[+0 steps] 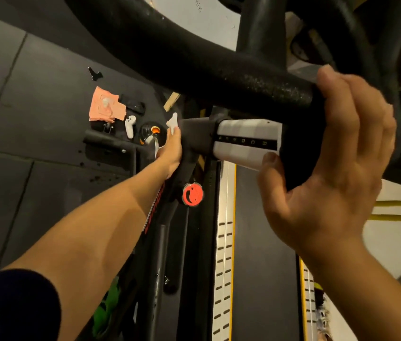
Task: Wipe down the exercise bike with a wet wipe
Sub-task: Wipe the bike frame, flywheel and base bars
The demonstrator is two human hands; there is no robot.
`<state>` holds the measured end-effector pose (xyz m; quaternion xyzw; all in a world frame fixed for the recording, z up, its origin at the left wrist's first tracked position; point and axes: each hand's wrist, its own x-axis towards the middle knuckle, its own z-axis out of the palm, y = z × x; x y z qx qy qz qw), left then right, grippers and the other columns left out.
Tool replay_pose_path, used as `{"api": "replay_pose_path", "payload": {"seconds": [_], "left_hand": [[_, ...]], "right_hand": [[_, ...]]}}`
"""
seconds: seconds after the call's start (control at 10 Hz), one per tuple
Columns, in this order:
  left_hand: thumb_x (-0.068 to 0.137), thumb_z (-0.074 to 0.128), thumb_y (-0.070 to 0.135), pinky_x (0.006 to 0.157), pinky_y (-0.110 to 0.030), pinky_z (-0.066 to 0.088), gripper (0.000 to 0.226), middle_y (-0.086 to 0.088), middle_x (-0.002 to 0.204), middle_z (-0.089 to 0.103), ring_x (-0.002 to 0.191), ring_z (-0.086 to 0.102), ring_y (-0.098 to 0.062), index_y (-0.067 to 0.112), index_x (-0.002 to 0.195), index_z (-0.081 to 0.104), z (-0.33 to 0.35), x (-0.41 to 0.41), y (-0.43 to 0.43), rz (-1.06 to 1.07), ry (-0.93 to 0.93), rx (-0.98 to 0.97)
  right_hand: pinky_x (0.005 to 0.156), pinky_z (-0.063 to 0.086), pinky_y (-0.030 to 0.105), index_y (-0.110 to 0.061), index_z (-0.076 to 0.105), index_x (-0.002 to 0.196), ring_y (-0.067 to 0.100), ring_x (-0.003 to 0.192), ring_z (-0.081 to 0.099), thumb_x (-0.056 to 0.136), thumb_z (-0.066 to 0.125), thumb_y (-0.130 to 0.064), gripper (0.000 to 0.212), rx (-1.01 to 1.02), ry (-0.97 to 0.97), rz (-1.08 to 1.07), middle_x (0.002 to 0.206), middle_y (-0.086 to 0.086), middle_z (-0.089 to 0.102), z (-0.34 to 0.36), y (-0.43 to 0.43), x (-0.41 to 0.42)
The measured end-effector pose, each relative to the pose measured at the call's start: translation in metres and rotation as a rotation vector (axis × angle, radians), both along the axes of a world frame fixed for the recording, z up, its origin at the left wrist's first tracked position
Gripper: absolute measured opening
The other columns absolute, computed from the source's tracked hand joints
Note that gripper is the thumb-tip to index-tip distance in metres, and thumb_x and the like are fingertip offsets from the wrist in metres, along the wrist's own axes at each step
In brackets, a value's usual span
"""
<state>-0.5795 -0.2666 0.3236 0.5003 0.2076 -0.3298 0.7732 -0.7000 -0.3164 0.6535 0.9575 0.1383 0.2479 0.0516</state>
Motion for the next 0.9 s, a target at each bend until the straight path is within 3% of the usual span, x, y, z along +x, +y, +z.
{"api": "replay_pose_path", "payload": {"seconds": [0.1, 0.2, 0.3, 0.4, 0.5, 0.6, 0.7, 0.8, 0.9], "left_hand": [[0.069, 0.029, 0.091, 0.118, -0.050, 0.028, 0.094, 0.003, 0.156, 0.037, 0.142, 0.037, -0.023, 0.042, 0.149, 0.030, -0.055, -0.048, -0.010, 0.061, 0.009, 0.073], [0.084, 0.026, 0.081, 0.118, -0.059, 0.021, 0.080, -0.006, 0.161, 0.027, 0.147, 0.026, -0.036, 0.043, 0.154, 0.017, -0.002, -0.125, 0.010, 0.006, 0.077, 0.080], [0.101, 0.026, 0.060, 0.115, -0.056, 0.031, 0.053, -0.010, 0.140, 0.057, 0.134, 0.044, -0.032, 0.040, 0.151, 0.023, 0.026, -0.167, 0.027, -0.020, 0.207, 0.061], [0.103, 0.029, 0.054, 0.103, -0.034, 0.041, 0.055, 0.003, 0.142, 0.050, 0.125, 0.050, -0.017, 0.033, 0.154, 0.020, 0.068, -0.151, 0.042, 0.019, 0.070, -0.024], [0.102, 0.031, 0.057, 0.103, -0.029, 0.037, 0.065, 0.002, 0.148, 0.039, 0.136, 0.042, -0.018, 0.019, 0.154, 0.025, 0.113, -0.114, 0.048, -0.080, -0.085, -0.031], [0.091, 0.038, 0.073, 0.095, -0.032, 0.050, 0.083, -0.002, 0.151, 0.043, 0.136, 0.046, -0.024, 0.017, 0.151, 0.033, 0.138, -0.100, 0.067, -0.168, -0.039, -0.121], [0.105, 0.030, 0.050, 0.077, -0.028, 0.048, 0.059, -0.002, 0.120, 0.058, 0.109, 0.057, -0.020, 0.010, 0.146, 0.040, 0.149, -0.119, 0.097, -0.045, 0.041, -0.184], [0.105, 0.028, 0.048, 0.080, -0.035, 0.050, 0.056, -0.009, 0.111, 0.070, 0.101, 0.065, -0.024, 0.011, 0.140, 0.052, 0.153, -0.157, 0.127, 0.033, 0.193, -0.295], [0.104, 0.023, 0.049, 0.091, -0.041, 0.049, 0.057, -0.011, 0.121, 0.070, 0.107, 0.068, -0.028, 0.015, 0.130, 0.060, 0.161, -0.198, 0.160, -0.058, 0.237, -0.337]], "right_hand": [[0.110, 0.027, 0.057, -0.018, 0.027, 0.140, 0.027, 0.135, 0.032, 0.080, 0.055, -0.041, 0.070, 0.003, -0.012, -0.014, 0.141, 0.005, 0.033, 0.000, 0.002, -0.003], [0.111, 0.026, 0.057, -0.017, 0.028, 0.141, 0.028, 0.134, 0.034, 0.078, 0.059, -0.036, 0.073, -0.011, -0.014, -0.031, 0.141, 0.008, 0.037, -0.001, 0.004, -0.003], [0.117, 0.017, 0.055, -0.020, 0.025, 0.145, 0.028, 0.140, 0.029, 0.078, 0.058, -0.034, 0.076, -0.043, 0.006, -0.135, 0.146, 0.006, 0.033, -0.001, 0.010, -0.007], [0.121, 0.012, 0.051, -0.020, 0.024, 0.151, 0.029, 0.147, 0.019, 0.084, 0.053, -0.029, 0.073, 0.022, -0.012, -0.270, 0.157, 0.006, 0.026, -0.006, 0.025, -0.017], [0.121, 0.014, 0.050, -0.015, 0.021, 0.154, 0.034, 0.149, 0.011, 0.087, 0.050, -0.022, 0.073, 0.126, -0.041, -0.463, 0.161, 0.014, 0.016, -0.024, 0.053, -0.037], [0.121, 0.015, 0.042, -0.020, 0.018, 0.155, 0.028, 0.151, -0.003, 0.089, 0.054, -0.023, 0.075, 0.302, 0.019, -0.530, 0.163, 0.013, 0.004, -0.046, 0.087, -0.073], [0.105, 0.011, 0.006, -0.040, 0.007, 0.153, -0.010, 0.142, -0.006, 0.093, 0.057, -0.020, 0.082, 0.770, 0.243, -0.520, 0.164, -0.008, -0.001, -0.061, 0.120, -0.114], [0.109, 0.022, 0.017, -0.035, 0.028, 0.150, 0.002, 0.143, 0.023, 0.096, 0.057, -0.027, 0.062, 1.191, 0.361, -0.684, 0.157, -0.012, 0.027, -0.084, 0.131, -0.157], [0.110, 0.033, 0.031, -0.027, 0.041, 0.145, 0.013, 0.136, 0.041, 0.095, 0.057, -0.037, 0.054, 1.542, 0.307, -0.894, 0.147, -0.006, 0.045, -0.100, 0.126, -0.184]]}}
